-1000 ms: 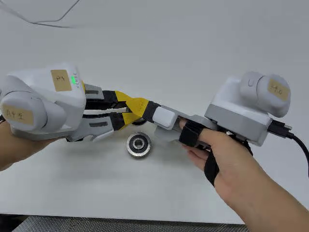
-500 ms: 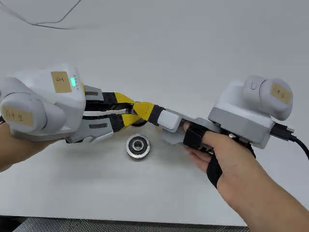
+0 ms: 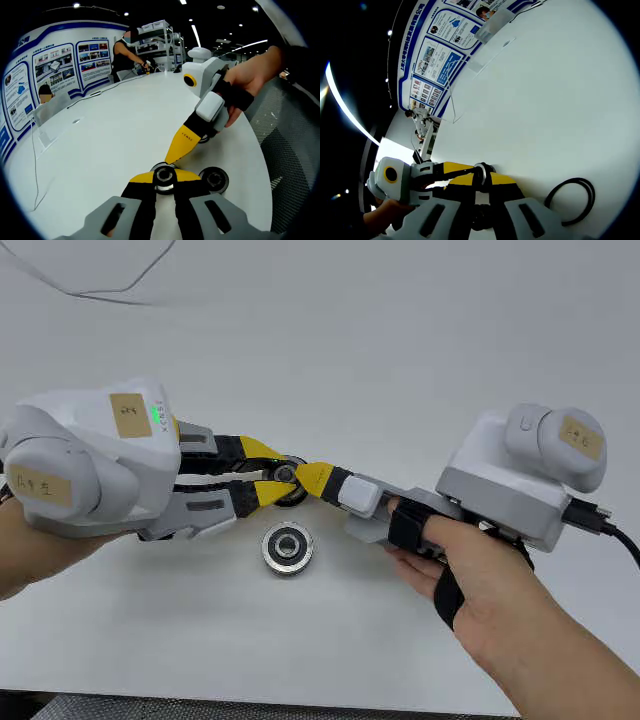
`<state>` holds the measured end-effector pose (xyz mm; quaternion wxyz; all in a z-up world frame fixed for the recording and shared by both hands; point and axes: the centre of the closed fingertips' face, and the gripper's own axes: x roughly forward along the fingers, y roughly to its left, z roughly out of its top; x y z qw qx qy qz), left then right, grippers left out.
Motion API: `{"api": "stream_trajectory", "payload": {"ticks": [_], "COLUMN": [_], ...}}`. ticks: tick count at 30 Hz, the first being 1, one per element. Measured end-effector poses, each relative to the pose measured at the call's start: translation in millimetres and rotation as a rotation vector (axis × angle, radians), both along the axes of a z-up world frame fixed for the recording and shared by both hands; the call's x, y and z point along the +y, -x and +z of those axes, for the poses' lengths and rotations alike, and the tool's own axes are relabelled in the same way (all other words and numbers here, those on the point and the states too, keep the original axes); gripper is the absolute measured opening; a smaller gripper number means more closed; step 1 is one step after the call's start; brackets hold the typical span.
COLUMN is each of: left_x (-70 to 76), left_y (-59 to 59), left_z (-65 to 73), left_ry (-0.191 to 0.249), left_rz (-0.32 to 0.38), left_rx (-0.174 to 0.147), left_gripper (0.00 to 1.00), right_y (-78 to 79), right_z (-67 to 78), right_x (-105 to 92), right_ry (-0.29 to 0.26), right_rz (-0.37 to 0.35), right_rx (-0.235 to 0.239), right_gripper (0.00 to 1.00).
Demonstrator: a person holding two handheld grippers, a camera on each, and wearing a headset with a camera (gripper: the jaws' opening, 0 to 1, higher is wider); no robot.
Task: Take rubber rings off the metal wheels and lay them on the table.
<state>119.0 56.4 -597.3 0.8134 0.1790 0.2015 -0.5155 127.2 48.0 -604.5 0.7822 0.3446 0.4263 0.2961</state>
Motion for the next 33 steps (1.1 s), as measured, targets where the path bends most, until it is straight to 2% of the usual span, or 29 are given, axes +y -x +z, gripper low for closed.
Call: {"api": "stream_trajectory", "payload": {"ticks": [4, 14, 22, 29, 33], "left_x": [0.0, 0.0, 0.2, 0.5, 0.3], "left_y": [0.2, 0.1, 1.2, 1.3, 1.7], "left_z": [0.0, 0.0, 0.0, -0.2, 0.0], "left_ry": [-0.001, 0.003, -0.001, -0.004, -0.011], "left_rz": [0.0, -0.001, 0.004, 0.01, 0.016], "left_rx": [-0.001, -0.003, -0.01, -0.015, -0.021], "left_gripper": [0.12, 0.12, 0.12, 0.12, 0.12], "right_y": [0.6, 0.4, 2.2, 0.3, -0.3], "right_z": [-1.7, -3.1, 0.6, -0.8, -1.3], "right_x": [-1.1, -1.5, -1.1, -0.4, -1.6], "right_ry": [0.015, 0.049, 0.108, 0.141, 0.146], "right_rz": [-0.001, 0.016, 0.038, 0.053, 0.043], "right_rx": [0.002, -0.003, -0.036, -0.039, -0.025], "right_gripper": [0.07, 0.05, 0.02, 0.02, 0.01]}}
